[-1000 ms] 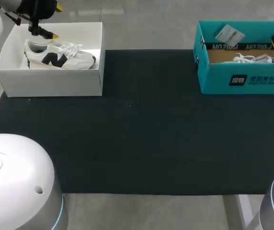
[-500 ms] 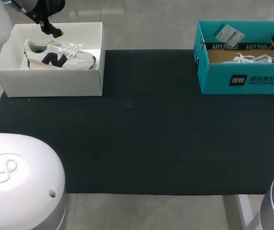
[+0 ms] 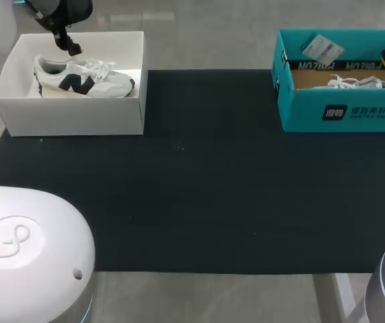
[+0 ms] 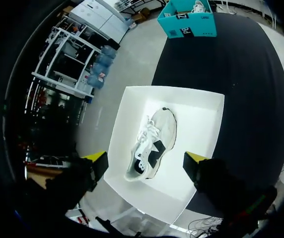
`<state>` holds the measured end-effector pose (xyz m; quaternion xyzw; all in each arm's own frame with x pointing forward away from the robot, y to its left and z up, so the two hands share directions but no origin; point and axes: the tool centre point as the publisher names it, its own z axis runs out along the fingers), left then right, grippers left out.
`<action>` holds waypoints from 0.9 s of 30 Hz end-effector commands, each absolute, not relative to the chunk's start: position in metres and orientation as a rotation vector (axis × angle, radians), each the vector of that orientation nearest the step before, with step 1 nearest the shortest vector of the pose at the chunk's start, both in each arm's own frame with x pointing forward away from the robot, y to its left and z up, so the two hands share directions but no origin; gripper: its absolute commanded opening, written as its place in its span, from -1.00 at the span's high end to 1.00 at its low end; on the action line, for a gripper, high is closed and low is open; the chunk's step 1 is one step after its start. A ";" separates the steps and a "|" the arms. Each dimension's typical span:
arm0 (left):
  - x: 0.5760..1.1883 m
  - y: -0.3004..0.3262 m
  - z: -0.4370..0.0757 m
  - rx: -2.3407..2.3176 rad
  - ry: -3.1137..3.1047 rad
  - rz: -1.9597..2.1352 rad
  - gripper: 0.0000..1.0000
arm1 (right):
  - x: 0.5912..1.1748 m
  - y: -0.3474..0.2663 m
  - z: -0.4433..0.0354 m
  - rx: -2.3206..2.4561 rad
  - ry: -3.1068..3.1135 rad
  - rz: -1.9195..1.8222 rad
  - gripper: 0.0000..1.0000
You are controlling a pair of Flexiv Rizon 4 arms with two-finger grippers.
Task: Take the shoe out of the shoebox, open the shoe tongue, remove and reinsert the insole, then place the shoe into the shoebox
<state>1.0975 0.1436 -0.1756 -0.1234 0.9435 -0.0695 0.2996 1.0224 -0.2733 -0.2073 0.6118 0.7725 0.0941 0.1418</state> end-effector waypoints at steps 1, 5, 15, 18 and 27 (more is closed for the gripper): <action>1.116 0.172 -0.189 -0.174 2.556 -0.289 -1.00 | 1.023 -0.274 -0.207 1.766 2.230 0.271 -1.00; 1.128 0.193 -0.200 -0.008 2.544 -0.283 -1.00 | 1.023 -0.274 -0.207 1.766 2.230 0.271 -1.00; 1.155 0.218 -0.207 0.479 2.397 -0.256 -1.00 | 1.023 -0.274 -0.207 1.766 2.230 0.271 -1.00; 1.158 0.218 -0.206 0.598 2.376 -0.262 -1.00 | 1.023 -0.274 -0.207 1.766 2.230 0.271 -1.00; 1.158 0.220 -0.213 0.731 2.309 -0.200 -1.00 | 1.023 -0.274 -0.207 1.766 2.230 0.271 -1.00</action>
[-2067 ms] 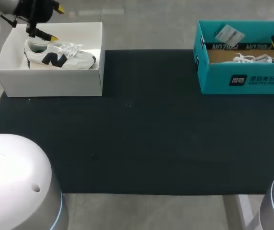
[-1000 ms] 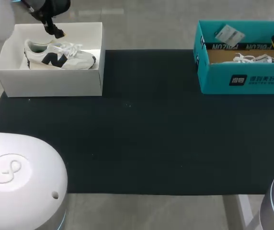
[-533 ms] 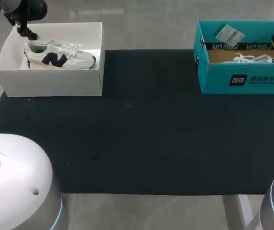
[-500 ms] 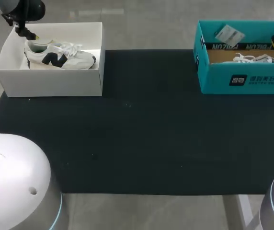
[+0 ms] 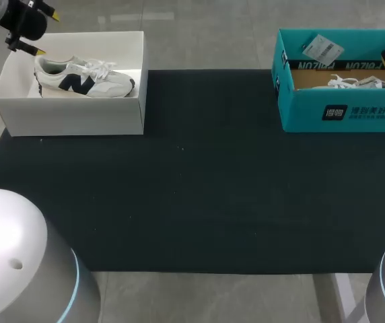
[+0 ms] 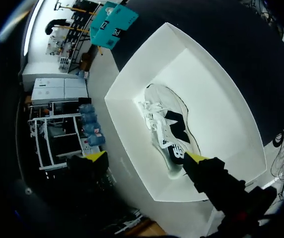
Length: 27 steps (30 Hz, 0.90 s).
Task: Take the shoe out of the shoebox, open the shoe tongue, remove and reinsert the insole, then place the shoe into the shoebox
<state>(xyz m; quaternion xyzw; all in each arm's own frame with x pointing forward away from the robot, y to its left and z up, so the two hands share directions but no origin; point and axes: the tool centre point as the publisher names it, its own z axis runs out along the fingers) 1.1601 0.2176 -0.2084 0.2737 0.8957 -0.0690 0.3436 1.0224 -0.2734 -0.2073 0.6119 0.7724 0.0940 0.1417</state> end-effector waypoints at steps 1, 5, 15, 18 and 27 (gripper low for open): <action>1.158 0.220 -0.213 0.731 2.309 -0.200 -1.00 | 1.023 -0.274 -0.207 1.766 2.230 0.271 -1.00; 1.158 0.220 -0.213 0.731 2.309 -0.200 -1.00 | 1.023 -0.274 -0.207 1.766 2.230 0.271 -1.00; 1.165 0.236 -0.221 1.146 2.293 -0.236 -1.00 | 1.023 -0.274 -0.207 1.766 2.230 0.271 -1.00; 1.173 0.246 -0.227 1.370 2.281 -0.294 -1.00 | 1.023 -0.274 -0.207 1.766 2.230 0.271 -1.00; 1.206 0.267 -0.232 1.848 2.154 -0.130 -1.00 | 1.023 -0.274 -0.207 1.766 2.230 0.271 -1.00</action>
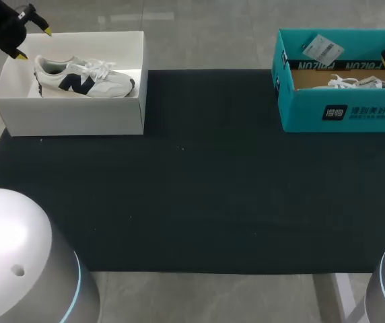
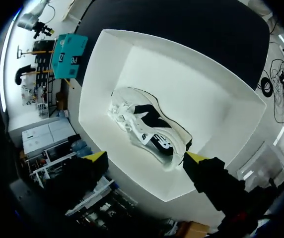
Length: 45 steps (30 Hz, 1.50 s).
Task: Take the shoe out of the shoebox, open the shoe tongue, remove and reinsert the insole, then place the shoe into the shoebox
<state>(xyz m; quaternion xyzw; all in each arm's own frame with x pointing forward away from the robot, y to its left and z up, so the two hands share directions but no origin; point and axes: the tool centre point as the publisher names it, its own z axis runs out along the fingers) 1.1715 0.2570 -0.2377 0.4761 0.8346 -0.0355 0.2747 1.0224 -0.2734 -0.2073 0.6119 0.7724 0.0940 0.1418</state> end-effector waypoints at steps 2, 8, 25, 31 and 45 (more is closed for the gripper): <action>1.212 0.267 -0.234 1.927 2.115 -0.094 -1.00 | 1.023 -0.274 -0.207 1.766 2.230 0.271 -1.00; 1.217 0.265 -0.239 2.135 2.025 -0.003 -1.00 | 1.023 -0.274 -0.207 1.766 2.230 0.271 -1.00; 1.224 0.263 -0.246 2.075 1.987 0.224 -1.00 | 1.023 -0.274 -0.207 1.766 2.230 0.271 -1.00; 1.221 0.261 -0.264 2.172 1.978 0.215 -1.00 | 1.023 -0.274 -0.207 1.766 2.230 0.271 -1.00; 1.233 0.281 -0.294 2.280 2.001 0.141 -0.05 | 1.023 -0.274 -0.207 1.766 2.230 0.271 -1.00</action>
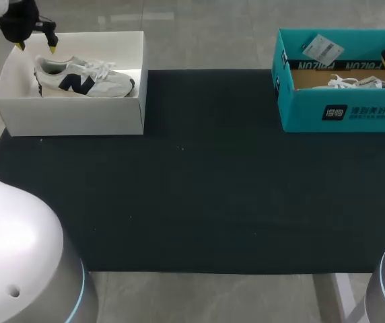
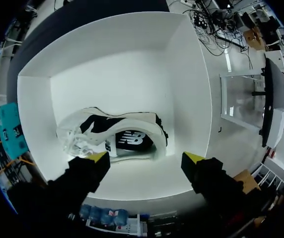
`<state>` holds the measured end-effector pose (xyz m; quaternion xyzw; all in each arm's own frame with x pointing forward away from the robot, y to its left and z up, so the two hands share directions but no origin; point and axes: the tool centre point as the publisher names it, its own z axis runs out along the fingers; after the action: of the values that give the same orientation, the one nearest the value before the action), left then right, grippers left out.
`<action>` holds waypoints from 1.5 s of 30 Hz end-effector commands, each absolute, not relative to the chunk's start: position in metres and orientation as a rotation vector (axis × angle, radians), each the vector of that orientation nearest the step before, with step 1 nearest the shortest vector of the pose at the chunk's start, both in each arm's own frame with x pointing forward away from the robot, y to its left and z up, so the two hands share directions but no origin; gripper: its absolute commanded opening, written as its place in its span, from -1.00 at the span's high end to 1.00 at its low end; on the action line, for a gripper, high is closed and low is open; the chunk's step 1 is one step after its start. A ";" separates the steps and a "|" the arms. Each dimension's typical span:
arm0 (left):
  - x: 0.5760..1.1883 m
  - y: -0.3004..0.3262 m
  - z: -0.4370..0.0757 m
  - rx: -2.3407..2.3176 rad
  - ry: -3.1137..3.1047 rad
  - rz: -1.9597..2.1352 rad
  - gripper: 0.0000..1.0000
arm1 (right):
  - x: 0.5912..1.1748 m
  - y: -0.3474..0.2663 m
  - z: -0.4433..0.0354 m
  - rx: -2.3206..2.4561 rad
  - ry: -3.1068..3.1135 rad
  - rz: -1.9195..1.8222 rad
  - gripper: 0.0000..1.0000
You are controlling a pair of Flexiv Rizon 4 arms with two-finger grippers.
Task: Take the shoe out of the shoebox, open the shoe tongue, remove and reinsert the insole, then place the shoe into the shoebox
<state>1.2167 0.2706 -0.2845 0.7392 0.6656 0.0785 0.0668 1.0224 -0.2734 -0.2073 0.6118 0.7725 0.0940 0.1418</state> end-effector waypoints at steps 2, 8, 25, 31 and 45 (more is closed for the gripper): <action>1.234 0.284 -0.299 2.296 1.996 0.096 0.17 | 1.023 -0.274 -0.207 1.766 2.230 0.271 -1.00; 1.238 0.291 -0.311 2.386 1.965 0.069 0.15 | 1.023 -0.274 -0.207 1.766 2.230 0.271 -1.00; 1.250 0.306 -0.335 2.433 2.014 0.017 0.11 | 1.023 -0.274 -0.207 1.766 2.230 0.271 -1.00; 1.253 0.304 -0.346 2.458 1.991 -0.013 0.11 | 1.023 -0.274 -0.207 1.766 2.230 0.271 -1.00; 1.257 0.305 -0.366 2.467 2.046 -0.079 0.17 | 1.023 -0.274 -0.207 1.766 2.230 0.271 -1.00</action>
<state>1.2420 0.2989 -0.3580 0.7647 0.6394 0.0635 0.0492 1.0224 -0.2734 -0.2073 0.6119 0.7724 0.0940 0.1418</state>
